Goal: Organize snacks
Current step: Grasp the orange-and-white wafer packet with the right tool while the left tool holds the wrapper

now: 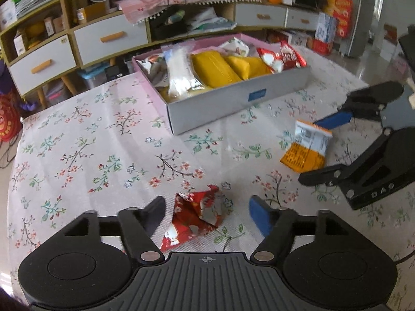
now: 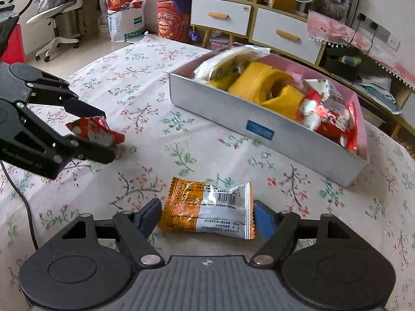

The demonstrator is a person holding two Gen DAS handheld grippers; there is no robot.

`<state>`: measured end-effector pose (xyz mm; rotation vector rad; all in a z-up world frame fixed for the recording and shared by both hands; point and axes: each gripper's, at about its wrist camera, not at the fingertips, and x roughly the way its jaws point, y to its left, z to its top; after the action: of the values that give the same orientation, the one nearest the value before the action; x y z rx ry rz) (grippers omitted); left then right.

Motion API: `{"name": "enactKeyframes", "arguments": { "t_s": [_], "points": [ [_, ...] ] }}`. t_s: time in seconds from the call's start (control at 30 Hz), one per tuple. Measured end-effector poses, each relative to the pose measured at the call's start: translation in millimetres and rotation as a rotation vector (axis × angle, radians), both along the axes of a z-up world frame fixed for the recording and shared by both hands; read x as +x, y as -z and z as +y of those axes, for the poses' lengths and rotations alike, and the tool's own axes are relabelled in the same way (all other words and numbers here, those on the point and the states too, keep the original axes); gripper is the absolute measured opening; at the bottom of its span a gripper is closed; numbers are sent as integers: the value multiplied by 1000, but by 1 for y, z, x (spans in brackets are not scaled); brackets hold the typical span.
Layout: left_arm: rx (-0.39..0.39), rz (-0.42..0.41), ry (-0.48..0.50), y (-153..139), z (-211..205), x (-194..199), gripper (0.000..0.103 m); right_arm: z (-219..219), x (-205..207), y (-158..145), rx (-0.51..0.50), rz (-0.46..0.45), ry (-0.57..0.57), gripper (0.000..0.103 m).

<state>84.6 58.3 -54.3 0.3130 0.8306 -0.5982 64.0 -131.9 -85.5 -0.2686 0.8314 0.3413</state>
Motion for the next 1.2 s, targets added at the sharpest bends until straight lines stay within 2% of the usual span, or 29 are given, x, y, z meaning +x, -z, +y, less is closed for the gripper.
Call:
{"name": "enactKeyframes", "arguments": {
  "t_s": [0.17,0.37,0.43,0.53,0.63,0.7,0.77,0.83,1.07,1.1,1.13,1.2],
  "points": [
    [63,7,-2,5,-3,-2,78,-1,-1,1,-2,22,-9,66],
    [42,28,-16,5,1,0,77,-3,0,2,3,21,-12,66],
    [34,43,-19,5,2,2,75,-2,0,2,2,20,-14,63],
    [22,62,-19,4,5,2,67,-1,1,1,2,19,-19,61],
    [23,64,-26,2,5,1,54,1,1,1,2,15,-26,57],
    [20,69,-33,0,5,2,39,2,2,0,6,13,-28,56],
    [19,72,-43,-1,6,3,35,3,2,-1,7,9,-31,53],
    [22,69,-39,-2,5,2,34,5,3,-2,5,3,-38,42],
    [28,46,-53,-5,3,3,34,8,7,-6,24,10,-47,34],
    [30,41,-59,-6,2,3,34,8,7,-8,30,6,-47,30],
    [30,38,-63,-7,1,4,34,6,8,-11,41,0,-45,18],
    [26,37,-72,-9,-1,5,34,3,11,-18,65,4,-31,12]
  ]
}}
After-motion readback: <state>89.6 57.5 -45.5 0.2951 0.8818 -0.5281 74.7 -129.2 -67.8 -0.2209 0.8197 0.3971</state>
